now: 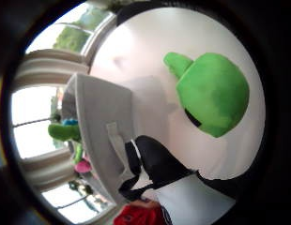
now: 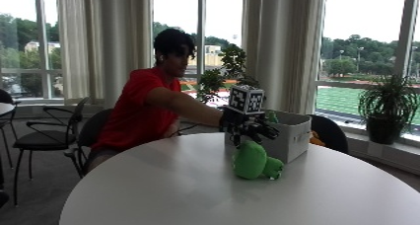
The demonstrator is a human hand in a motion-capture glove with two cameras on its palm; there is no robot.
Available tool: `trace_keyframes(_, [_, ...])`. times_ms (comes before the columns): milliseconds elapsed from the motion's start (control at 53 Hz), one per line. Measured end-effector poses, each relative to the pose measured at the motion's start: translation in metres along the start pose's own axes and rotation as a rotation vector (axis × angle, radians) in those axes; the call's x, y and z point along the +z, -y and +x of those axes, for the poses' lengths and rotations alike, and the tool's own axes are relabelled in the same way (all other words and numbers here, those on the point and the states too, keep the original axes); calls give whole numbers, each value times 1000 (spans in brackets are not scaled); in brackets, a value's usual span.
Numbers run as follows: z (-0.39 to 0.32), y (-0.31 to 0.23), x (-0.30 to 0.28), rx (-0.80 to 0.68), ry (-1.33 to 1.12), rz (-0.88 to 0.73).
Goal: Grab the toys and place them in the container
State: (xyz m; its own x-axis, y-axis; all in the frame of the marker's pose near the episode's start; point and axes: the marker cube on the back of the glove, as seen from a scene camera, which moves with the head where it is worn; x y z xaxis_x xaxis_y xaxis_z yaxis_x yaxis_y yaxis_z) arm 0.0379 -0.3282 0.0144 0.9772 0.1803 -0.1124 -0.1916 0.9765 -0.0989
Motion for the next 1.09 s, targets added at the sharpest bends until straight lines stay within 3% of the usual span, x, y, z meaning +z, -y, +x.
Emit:
trace_keyframes(264, [4,19,57,30,-108,-201])
trace_keyframes(811, [-4,15,65,-69,-166,-141])
trace_keyframes(1094, [-14,11,63,-38,-54,39])
